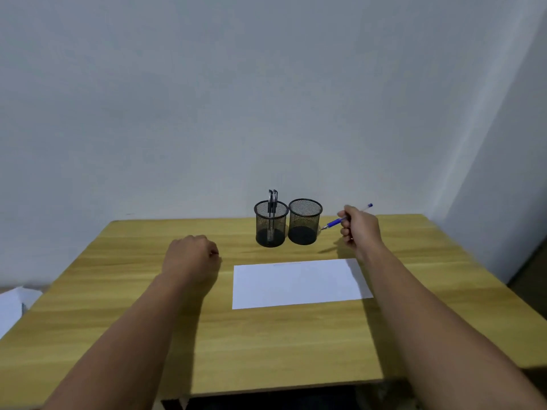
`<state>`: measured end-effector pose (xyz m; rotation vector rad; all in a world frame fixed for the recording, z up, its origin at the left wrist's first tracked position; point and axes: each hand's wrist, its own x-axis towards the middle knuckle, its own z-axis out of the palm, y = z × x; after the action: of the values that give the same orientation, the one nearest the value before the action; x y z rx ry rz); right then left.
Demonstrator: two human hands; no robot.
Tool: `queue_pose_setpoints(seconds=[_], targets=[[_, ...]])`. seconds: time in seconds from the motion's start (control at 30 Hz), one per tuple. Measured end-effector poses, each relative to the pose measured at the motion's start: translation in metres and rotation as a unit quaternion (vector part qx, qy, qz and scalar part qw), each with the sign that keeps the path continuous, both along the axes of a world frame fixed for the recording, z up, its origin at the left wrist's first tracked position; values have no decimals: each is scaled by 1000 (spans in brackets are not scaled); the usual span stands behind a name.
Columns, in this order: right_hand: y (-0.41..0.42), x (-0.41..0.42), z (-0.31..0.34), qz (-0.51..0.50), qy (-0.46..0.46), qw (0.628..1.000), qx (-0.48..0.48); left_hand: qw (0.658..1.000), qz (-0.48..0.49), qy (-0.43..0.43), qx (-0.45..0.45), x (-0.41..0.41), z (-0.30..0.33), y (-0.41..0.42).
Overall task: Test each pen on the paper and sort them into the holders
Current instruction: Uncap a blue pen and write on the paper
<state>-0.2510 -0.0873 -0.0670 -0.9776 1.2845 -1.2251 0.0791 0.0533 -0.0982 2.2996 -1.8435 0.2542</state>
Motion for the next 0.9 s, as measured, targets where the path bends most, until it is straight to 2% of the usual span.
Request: queue_pose_setpoints(seconds=[0.07, 0.17, 0.27, 0.37, 0.5, 0.67, 0.9], targets=[[-4, 3, -18, 2, 13, 1000, 3, 998, 19, -51, 21, 2, -9, -7], [-7, 7, -34, 5, 5, 1000, -3, 997, 44, -55, 39, 10, -23, -14], [2, 11, -35, 3, -19, 999, -35, 998, 28, -47, -13, 13, -31, -14], [16, 16, -35, -12, -28, 998, -63, 995, -57, -9, -85, 3, -34, -9], [28, 23, -38, -1, -13, 997, -76, 981, -184, 62, -26, -22, -30, -1], [38, 32, -50, 82, -24, 992, -92, 973, -217, 82, -16, -41, -36, 12], [32, 30, -81, 102, -37, 992, -71, 965, -193, 170, -44, -38, -61, 14]])
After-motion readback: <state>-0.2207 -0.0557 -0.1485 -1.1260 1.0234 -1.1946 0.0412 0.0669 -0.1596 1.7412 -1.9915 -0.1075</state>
